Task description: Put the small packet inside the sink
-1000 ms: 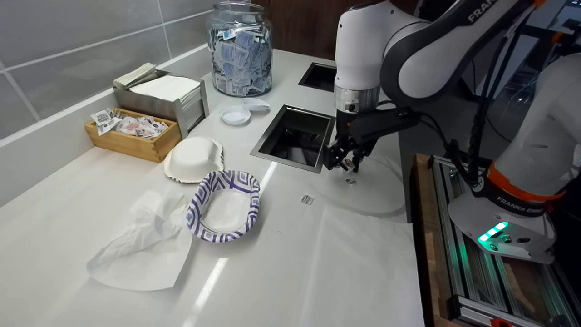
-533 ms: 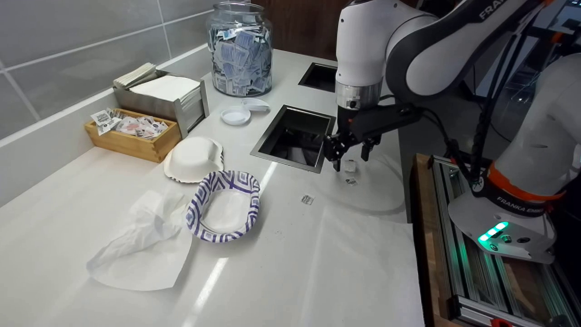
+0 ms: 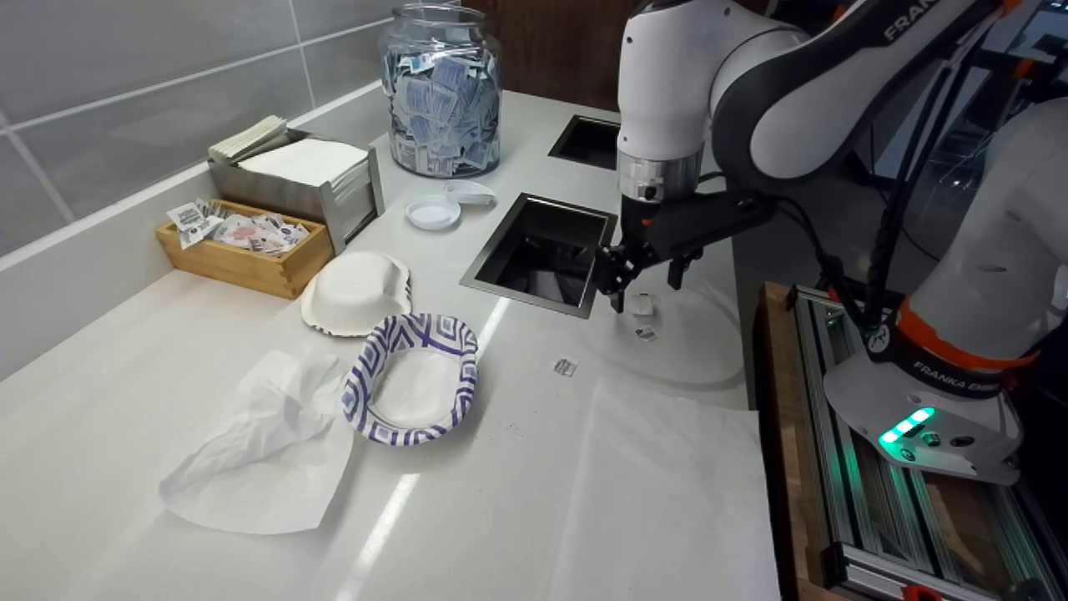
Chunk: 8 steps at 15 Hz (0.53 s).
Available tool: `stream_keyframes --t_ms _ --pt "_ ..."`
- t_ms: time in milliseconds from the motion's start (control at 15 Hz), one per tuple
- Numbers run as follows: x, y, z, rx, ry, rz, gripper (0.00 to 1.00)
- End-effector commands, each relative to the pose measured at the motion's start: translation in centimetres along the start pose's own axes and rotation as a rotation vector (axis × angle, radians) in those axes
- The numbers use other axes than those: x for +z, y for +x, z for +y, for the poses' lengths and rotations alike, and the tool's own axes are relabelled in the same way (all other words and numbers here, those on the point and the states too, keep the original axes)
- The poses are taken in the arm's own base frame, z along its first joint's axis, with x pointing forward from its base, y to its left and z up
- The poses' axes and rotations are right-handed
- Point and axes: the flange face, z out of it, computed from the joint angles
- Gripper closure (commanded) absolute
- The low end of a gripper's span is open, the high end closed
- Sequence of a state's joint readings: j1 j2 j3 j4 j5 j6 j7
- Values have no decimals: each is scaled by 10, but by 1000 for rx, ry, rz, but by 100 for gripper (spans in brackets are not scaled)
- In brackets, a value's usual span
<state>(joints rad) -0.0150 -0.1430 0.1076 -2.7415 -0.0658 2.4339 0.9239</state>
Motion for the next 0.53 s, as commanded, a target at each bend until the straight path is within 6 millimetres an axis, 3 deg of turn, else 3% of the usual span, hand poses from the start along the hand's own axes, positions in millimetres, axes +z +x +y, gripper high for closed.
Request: stream_keyframes --t_ms 0,467 --pt "2 2 4 -22 -19 24 0" --pt "5 0 0 -82 -17 34 0"
